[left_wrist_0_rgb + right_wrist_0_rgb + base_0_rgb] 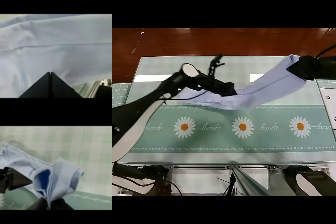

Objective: Fold the shirts.

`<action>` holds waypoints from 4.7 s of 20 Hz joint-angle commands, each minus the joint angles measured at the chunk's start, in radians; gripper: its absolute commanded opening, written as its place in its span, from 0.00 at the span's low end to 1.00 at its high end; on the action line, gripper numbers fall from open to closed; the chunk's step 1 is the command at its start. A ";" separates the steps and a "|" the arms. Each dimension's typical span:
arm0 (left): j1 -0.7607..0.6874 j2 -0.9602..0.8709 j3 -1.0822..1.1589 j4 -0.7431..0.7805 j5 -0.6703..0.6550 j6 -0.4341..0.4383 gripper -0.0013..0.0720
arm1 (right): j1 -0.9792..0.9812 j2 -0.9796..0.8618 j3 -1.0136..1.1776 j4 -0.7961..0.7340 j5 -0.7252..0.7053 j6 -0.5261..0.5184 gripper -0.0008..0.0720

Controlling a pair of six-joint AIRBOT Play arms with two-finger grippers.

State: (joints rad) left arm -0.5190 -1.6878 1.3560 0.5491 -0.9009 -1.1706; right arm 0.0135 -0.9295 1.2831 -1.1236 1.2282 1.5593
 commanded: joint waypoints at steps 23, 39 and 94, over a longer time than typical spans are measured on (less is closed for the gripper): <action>0.816 0.532 -0.007 0.133 -0.129 0.006 0.04 | 0.390 -0.285 0.001 -0.034 -0.426 -0.056 0.04; 0.841 0.610 -0.174 0.159 -0.277 0.008 0.05 | 0.592 -0.577 0.001 0.135 -0.517 -0.079 0.68; 0.638 0.522 -0.178 0.159 0.158 0.045 0.05 | -1.314 0.128 -0.106 -0.700 0.460 0.043 0.04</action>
State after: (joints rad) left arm 0.1226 -1.1633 1.1782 0.7071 -0.8303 -1.1347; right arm -1.2488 -0.8486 1.1759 -1.5642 1.6531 1.5482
